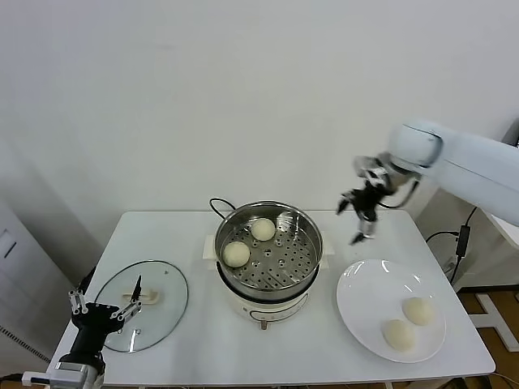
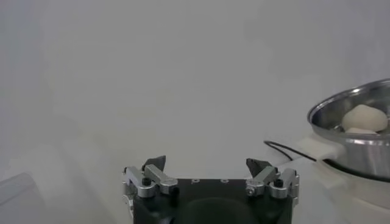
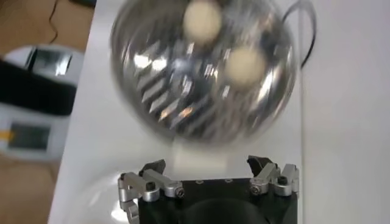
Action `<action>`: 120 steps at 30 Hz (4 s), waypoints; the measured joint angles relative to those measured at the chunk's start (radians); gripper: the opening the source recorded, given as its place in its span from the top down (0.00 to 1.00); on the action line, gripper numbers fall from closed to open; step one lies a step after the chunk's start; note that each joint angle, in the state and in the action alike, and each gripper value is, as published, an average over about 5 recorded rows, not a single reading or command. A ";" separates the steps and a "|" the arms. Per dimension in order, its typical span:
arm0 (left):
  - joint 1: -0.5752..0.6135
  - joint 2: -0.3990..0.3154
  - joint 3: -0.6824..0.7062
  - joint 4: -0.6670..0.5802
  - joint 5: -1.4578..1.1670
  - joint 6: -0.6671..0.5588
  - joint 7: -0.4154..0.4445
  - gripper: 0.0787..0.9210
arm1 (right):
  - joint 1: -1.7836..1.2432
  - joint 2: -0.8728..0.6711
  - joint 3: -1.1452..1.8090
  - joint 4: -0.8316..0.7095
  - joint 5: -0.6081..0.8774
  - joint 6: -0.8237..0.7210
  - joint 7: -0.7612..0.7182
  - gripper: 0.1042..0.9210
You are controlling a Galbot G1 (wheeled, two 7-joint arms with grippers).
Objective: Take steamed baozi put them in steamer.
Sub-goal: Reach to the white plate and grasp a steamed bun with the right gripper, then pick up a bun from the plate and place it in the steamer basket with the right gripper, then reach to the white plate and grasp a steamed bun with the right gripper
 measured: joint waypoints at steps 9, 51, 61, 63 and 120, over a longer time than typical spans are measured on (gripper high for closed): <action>0.016 0.002 -0.002 0.000 0.012 -0.005 0.000 0.12 | -0.274 -0.124 0.152 0.040 -0.199 0.065 -0.022 0.12; 0.020 -0.011 -0.005 -0.001 0.019 -0.014 -0.001 0.12 | -0.530 -0.169 0.276 0.071 -0.362 0.152 0.062 0.63; 0.004 -0.013 -0.007 -0.001 0.009 -0.012 -0.001 0.12 | -0.074 -0.014 0.024 0.019 -0.128 0.193 0.021 0.63; 0.003 -0.014 -0.009 -0.001 0.006 -0.013 -0.002 0.12 | 0.009 0.033 -0.009 0.023 -0.088 0.213 0.012 0.63; -0.017 -0.004 -0.031 -0.001 -0.020 -0.001 -0.005 0.12 | -0.010 0.296 0.095 -0.027 -0.248 0.325 0.042 0.12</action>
